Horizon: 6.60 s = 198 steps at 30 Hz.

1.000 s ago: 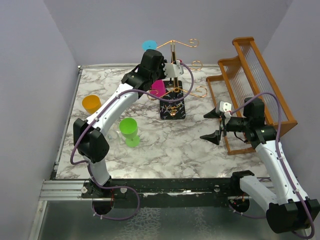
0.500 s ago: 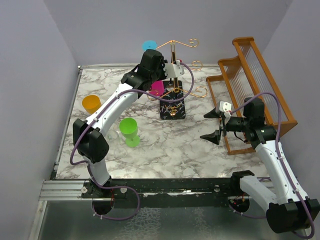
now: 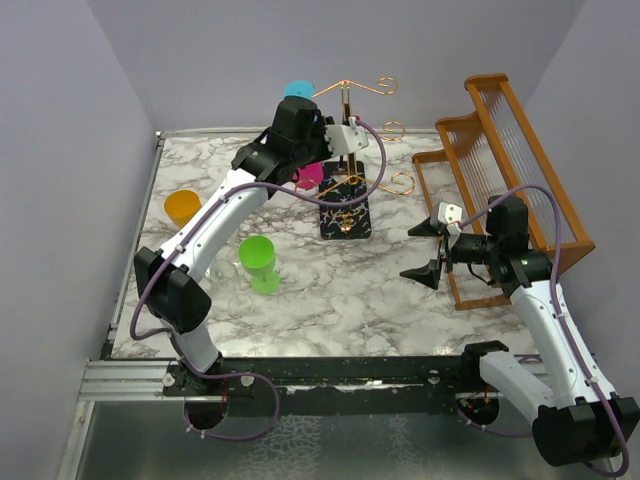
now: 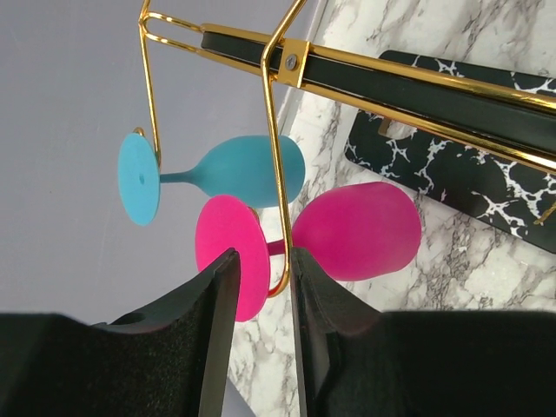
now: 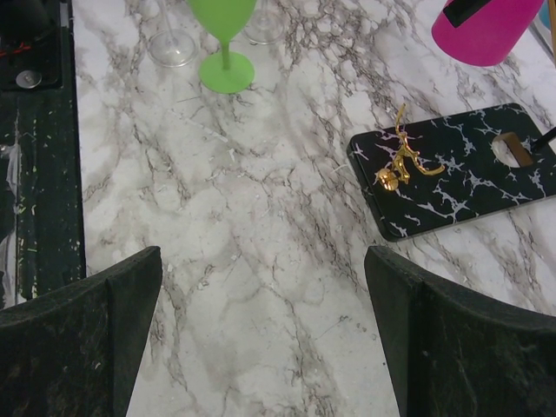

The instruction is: Place the wine glass upside down on the wine glass rack

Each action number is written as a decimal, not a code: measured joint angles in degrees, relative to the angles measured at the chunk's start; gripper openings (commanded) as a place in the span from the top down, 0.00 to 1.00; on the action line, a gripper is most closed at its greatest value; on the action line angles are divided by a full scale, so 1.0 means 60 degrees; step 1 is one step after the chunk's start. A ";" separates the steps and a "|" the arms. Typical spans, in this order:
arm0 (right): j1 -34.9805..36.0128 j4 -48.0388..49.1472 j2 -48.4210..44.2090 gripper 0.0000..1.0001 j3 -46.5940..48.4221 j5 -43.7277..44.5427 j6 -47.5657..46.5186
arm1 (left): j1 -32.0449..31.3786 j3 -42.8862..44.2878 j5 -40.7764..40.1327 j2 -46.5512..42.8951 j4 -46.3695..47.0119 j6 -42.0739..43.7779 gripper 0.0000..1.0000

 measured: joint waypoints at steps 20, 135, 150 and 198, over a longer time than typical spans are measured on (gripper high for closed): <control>-0.0004 0.0069 0.0004 0.00 -0.0047 0.0138 0.0026 | 0.1756 -0.1956 0.0834 -0.4102 -0.0499 -0.1938 0.36; -0.0062 0.0499 0.0565 0.01 -0.0397 0.1362 0.0200 | 0.8422 -0.2747 0.2200 -0.0801 -0.1978 -0.5632 1.00; -0.0062 -0.1443 0.1643 0.00 0.3024 0.2339 -0.0266 | 0.7133 0.0066 0.1931 -0.2000 -0.1982 -0.5836 1.00; 0.0273 0.2495 0.6390 0.27 1.0349 0.3424 0.7730 | 0.2233 0.3894 0.5191 0.0033 0.1996 -1.0072 1.00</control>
